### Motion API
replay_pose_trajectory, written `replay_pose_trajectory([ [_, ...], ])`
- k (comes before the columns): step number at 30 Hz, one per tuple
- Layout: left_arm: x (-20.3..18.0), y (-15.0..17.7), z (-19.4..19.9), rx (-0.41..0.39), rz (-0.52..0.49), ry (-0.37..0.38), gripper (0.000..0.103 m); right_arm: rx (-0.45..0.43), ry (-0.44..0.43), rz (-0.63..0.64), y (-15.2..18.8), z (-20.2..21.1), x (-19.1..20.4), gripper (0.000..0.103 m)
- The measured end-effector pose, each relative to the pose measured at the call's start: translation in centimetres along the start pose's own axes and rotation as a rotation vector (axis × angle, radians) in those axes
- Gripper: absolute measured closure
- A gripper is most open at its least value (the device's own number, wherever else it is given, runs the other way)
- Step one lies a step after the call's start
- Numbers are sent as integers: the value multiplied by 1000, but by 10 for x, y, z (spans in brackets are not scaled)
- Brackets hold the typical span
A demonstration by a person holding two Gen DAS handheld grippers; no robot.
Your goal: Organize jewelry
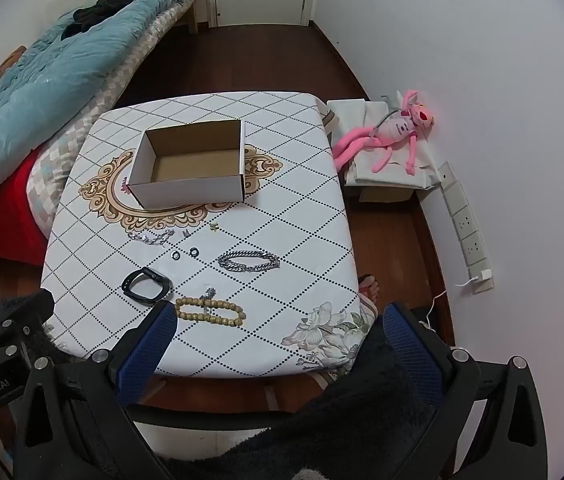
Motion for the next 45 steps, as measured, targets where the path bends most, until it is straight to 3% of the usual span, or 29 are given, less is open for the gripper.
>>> replay_pose_trajectory([
  [45, -6, -3, 7, -17, 1, 13, 0, -11, 8, -6, -3, 7, -5, 0],
])
Point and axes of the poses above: each gripper's, at about its wrist camera, not at the fingertips, and z roughly against the way its jaws point, x to its left, y to its underside, the point moved 3 cm from there along -z, roughly the way its jaws point, and after that the axes turned 11 degrees about y, right-handed, at the moved point
